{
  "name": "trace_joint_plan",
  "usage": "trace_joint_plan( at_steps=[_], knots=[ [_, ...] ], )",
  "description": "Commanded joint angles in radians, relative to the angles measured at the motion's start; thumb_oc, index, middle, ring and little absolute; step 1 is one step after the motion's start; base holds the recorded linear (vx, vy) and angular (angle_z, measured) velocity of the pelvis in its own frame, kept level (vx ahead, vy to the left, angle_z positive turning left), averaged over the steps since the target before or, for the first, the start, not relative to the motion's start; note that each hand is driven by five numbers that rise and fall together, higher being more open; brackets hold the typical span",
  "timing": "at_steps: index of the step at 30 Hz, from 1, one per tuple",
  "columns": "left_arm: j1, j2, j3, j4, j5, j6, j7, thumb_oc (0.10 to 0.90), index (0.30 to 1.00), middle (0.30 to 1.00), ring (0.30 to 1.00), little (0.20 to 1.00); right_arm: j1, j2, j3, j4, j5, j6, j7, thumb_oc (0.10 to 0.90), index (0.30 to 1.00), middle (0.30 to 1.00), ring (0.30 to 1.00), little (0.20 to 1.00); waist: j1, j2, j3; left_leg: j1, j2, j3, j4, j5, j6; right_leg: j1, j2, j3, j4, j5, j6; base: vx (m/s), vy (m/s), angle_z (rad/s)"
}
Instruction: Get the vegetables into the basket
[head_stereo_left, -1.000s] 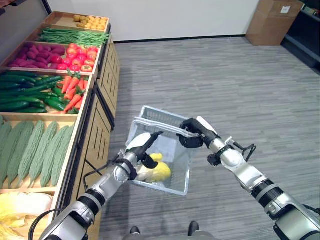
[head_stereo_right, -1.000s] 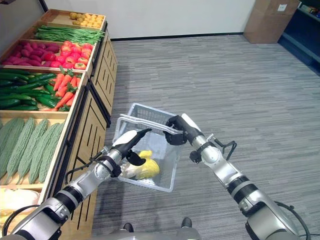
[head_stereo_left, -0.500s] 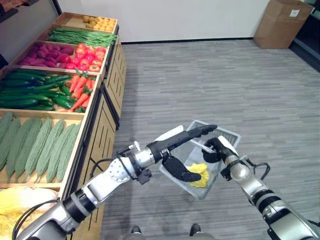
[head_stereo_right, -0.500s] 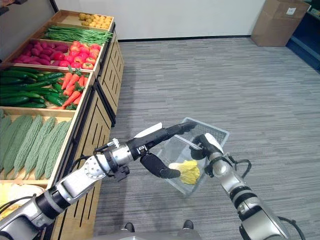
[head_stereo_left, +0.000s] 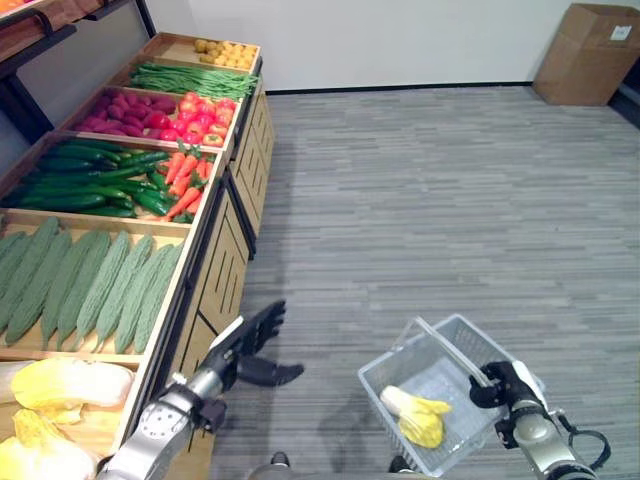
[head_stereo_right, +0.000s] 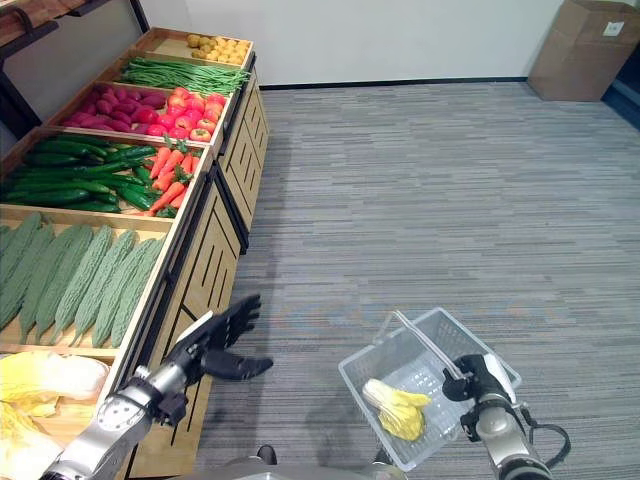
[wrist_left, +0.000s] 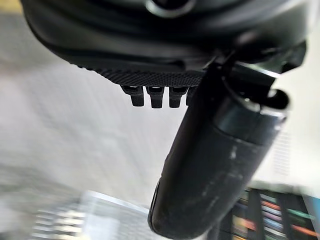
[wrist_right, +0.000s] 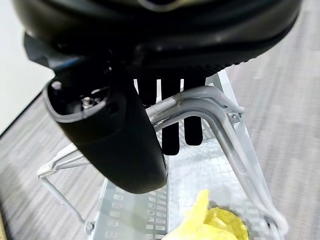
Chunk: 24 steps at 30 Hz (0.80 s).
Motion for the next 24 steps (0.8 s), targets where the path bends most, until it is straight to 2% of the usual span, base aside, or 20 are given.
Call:
trace_joint_plan(
  at_steps=[1, 2, 3, 4, 5, 7, 9, 10, 11, 13, 16, 20, 24],
  knots=[
    [-0.066, -0.015, 0.0, 0.009, 0.144, -0.048, 0.023, 0.9, 1.0, 1.0, 1.0, 1.0, -0.127, -0.068, -0.07, -0.106, 0.03, -0.119, -0.083, 0.4, 0.3, 0.3, 0.3, 0.3, 0.008, -0.036, -0.027, -0.019, 0.003, -0.021, 0.006, -0.047, -0.025, 0.05, -0.049, -0.044, 0.005, -0.035, 0.09, 0.0, 0.0, 0.0],
    [-0.062, -0.028, 0.002, 0.038, 0.174, -0.051, 0.03, 0.9, 1.0, 1.0, 1.0, 1.0, -0.115, -0.069, -0.078, -0.112, 0.03, -0.12, -0.083, 0.4, 0.3, 0.3, 0.3, 0.3, 0.007, -0.036, -0.027, -0.019, 0.003, -0.022, 0.006, -0.047, -0.025, 0.049, -0.049, -0.044, 0.005, -0.036, 0.09, 0.0, 0.0, 0.0],
    [-0.054, -0.072, 0.022, 0.153, 0.285, -0.052, 0.07, 0.9, 1.0, 1.0, 1.0, 1.0, -0.082, -0.057, -0.095, -0.12, 0.025, -0.123, -0.085, 0.4, 0.3, 0.3, 0.3, 0.3, 0.004, -0.037, -0.027, -0.019, 0.004, -0.021, 0.006, -0.046, -0.025, 0.049, -0.047, -0.043, 0.005, -0.038, 0.09, 0.0, 0.0, 0.0],
    [-0.054, -0.072, 0.021, 0.154, 0.286, -0.052, 0.07, 0.9, 1.0, 1.0, 1.0, 1.0, -0.081, -0.057, -0.096, -0.12, 0.025, -0.123, -0.085, 0.4, 0.3, 0.3, 0.3, 0.3, 0.004, -0.037, -0.027, -0.02, 0.004, -0.021, 0.006, -0.046, -0.025, 0.048, -0.047, -0.043, 0.005, -0.037, 0.09, 0.0, 0.0, 0.0],
    [-0.058, -0.091, 0.028, 0.209, 0.351, -0.051, 0.097, 0.9, 1.0, 1.0, 1.0, 1.0, -0.073, -0.053, -0.104, -0.117, 0.028, -0.126, -0.093, 0.4, 0.3, 0.3, 0.3, 0.3, 0.003, -0.038, -0.027, -0.022, 0.004, -0.02, 0.006, -0.045, -0.026, 0.046, -0.047, -0.044, 0.005, -0.037, 0.089, 0.0, 0.0, 0.0],
    [-0.066, -0.105, 0.006, 0.307, 0.558, -0.058, 0.118, 0.9, 1.0, 1.0, 1.0, 1.0, -0.044, -0.039, -0.115, -0.118, 0.028, -0.131, -0.097, 0.4, 0.3, 0.3, 0.3, 0.3, -0.004, -0.039, -0.025, -0.029, 0.006, -0.019, 0.006, -0.045, -0.027, 0.039, -0.047, -0.042, 0.005, -0.038, 0.09, -0.02, -0.005, 0.04],
    [-0.067, -0.108, 0.004, 0.312, 0.562, -0.061, 0.121, 0.9, 1.0, 1.0, 1.0, 1.0, -0.041, -0.039, -0.117, -0.121, 0.027, -0.13, -0.097, 0.4, 0.3, 0.3, 0.3, 0.3, -0.002, -0.039, -0.026, -0.03, 0.006, -0.019, 0.006, -0.045, -0.027, 0.038, -0.047, -0.041, 0.005, -0.038, 0.09, -0.01, -0.001, 0.06],
    [-0.068, -0.122, -0.007, 0.383, 0.651, -0.058, 0.144, 0.9, 1.0, 1.0, 1.0, 1.0, -0.021, -0.036, -0.127, -0.11, 0.028, -0.135, -0.1, 0.4, 0.3, 0.3, 0.3, 0.3, -0.006, -0.04, -0.025, -0.031, 0.006, -0.017, 0.006, -0.046, -0.027, 0.035, -0.047, -0.04, 0.005, -0.037, 0.091, 0.0, 0.0, 0.0],
    [-0.062, -0.133, -0.004, 0.407, 0.68, -0.052, 0.158, 0.9, 1.0, 1.0, 1.0, 1.0, -0.013, -0.036, -0.135, -0.086, 0.035, -0.138, -0.103, 0.4, 0.3, 0.3, 0.3, 0.3, -0.006, -0.04, -0.024, -0.031, 0.005, -0.015, 0.006, -0.047, -0.027, 0.035, -0.048, -0.04, 0.005, -0.037, 0.091, 0.0, 0.0, 0.0],
    [-0.059, -0.194, 0.041, 0.546, 0.669, -0.025, 0.191, 0.9, 1.0, 1.0, 1.0, 1.0, -0.001, -0.019, -0.136, -0.077, 0.05, -0.141, -0.099, 0.4, 0.3, 0.3, 0.3, 0.3, -0.01, -0.041, -0.019, -0.029, 0.004, -0.013, 0.006, -0.048, -0.026, 0.033, -0.047, -0.036, 0.005, -0.035, 0.091, -0.01, 0.013, -0.04],
    [-0.045, -0.261, 0.133, 0.643, 0.608, -0.001, 0.237, 0.9, 1.0, 1.0, 1.0, 1.0, 0.045, 0.004, -0.154, -0.099, 0.057, -0.142, -0.094, 0.4, 0.3, 0.3, 0.3, 0.3, -0.013, -0.046, -0.017, -0.035, 0.003, -0.013, 0.006, -0.047, -0.024, 0.026, -0.048, -0.034, 0.005, -0.032, 0.09, -0.02, 0.005, -0.06],
    [-0.048, -0.331, 0.24, 0.829, 0.595, 0.045, 0.322, 0.9, 1.0, 1.0, 1.0, 1.0, 0.078, 0.027, -0.143, -0.07, 0.041, -0.134, -0.095, 0.4, 0.3, 0.3, 0.3, 0.3, -0.011, -0.054, -0.012, -0.038, 0.0, -0.016, 0.006, -0.047, -0.022, 0.022, -0.052, -0.035, 0.007, -0.028, 0.09, 0.0, 0.0, 0.0],
    [-0.052, -0.351, 0.266, 0.853, 0.57, 0.052, 0.339, 0.9, 1.0, 1.0, 1.0, 1.0, 0.08, 0.035, -0.132, -0.046, 0.043, -0.13, -0.097, 0.4, 0.3, 0.3, 0.3, 0.3, -0.009, -0.057, -0.009, -0.04, -0.004, -0.017, 0.006, -0.05, -0.019, 0.022, -0.056, -0.038, 0.009, -0.026, 0.092, 0.0, 0.034, 0.0]
  ],
)
